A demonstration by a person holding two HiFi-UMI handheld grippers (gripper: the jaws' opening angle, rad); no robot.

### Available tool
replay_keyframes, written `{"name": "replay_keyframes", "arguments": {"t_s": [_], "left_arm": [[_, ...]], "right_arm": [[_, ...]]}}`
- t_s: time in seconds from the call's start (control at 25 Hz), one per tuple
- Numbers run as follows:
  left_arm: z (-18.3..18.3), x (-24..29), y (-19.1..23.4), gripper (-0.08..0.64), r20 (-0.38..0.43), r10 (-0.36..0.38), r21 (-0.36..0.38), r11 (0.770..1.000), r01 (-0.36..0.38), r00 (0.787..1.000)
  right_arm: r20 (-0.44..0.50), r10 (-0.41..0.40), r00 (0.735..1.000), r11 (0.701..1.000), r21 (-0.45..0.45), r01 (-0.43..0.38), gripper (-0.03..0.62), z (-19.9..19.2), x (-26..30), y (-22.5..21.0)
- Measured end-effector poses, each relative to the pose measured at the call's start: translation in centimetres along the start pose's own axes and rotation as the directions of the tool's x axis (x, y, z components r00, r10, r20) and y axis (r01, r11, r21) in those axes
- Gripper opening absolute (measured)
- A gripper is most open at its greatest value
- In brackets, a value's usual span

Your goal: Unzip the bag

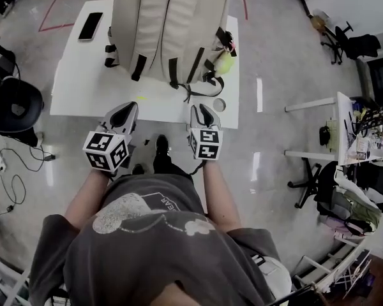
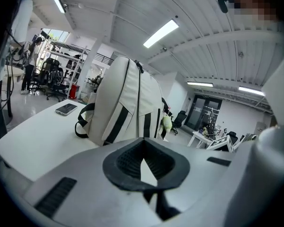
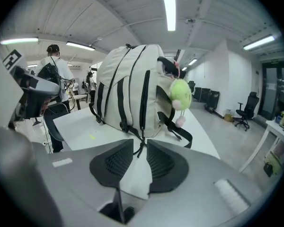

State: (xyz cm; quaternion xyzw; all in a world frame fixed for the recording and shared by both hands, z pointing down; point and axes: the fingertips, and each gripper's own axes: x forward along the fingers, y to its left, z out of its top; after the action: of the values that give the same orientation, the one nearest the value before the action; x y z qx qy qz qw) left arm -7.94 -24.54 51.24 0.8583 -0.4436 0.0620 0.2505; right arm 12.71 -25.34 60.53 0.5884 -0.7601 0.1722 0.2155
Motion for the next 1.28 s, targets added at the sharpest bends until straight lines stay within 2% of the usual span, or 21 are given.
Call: {"name": "replay_keyframes", "arguments": {"t_s": [0.2,0.48,0.68,0.88,0.96,1.04,1.28], "left_arm": [[-0.8,-3.4,-0.3,0.006,0.008,-0.031,-0.003,1.0,0.031,1.0],[-3.3,-6.6,-0.7,0.006,-0.03,-0.105,0.016,0.994,0.106,0.994],[-4.7,-8.5,-0.5,0.006,-0.028,-0.102,-0.007,0.995,0.102,0.994],[-5.6,-9.7,1.0,0.006,-0.015,-0.053,-0.038,0.998,0.052,0.998],[-5.7,-10.3,0.9,0.006,-0.012,-0.031,-0.015,0.999,0.031,0.999],[-5.9,-10.7,0.2,0.006,-0.012,-0.024,0.012,1.0,0.024,1.0],[-7.9,-11.4,-4.8,0.006,-0.028,-0.047,0.017,0.999,0.048,0.998]], "right_arm": [[0.074,-0.054,0.996,0.998,0.025,0.052,0.053,1.1,-4.7,2.3],[0.128,-0.089,0.988,0.995,0.046,0.084,0.0,1.0,-9.7,7.3],[0.177,-0.059,0.982,0.996,-0.051,0.069,0.0,1.4,-11.8,9.6],[0.158,-0.009,0.987,0.999,-0.051,0.017,-0.002,0.6,-11.6,11.0],[0.157,0.012,0.988,0.998,-0.061,-0.002,0.0,0.3,-12.1,11.5],[0.157,0.025,0.987,0.998,-0.068,-0.015,-0.002,-0.1,-13.0,11.6],[0.145,0.03,0.989,0.998,-0.06,-0.021,-0.002,-3.5,-17.9,9.5]]}}
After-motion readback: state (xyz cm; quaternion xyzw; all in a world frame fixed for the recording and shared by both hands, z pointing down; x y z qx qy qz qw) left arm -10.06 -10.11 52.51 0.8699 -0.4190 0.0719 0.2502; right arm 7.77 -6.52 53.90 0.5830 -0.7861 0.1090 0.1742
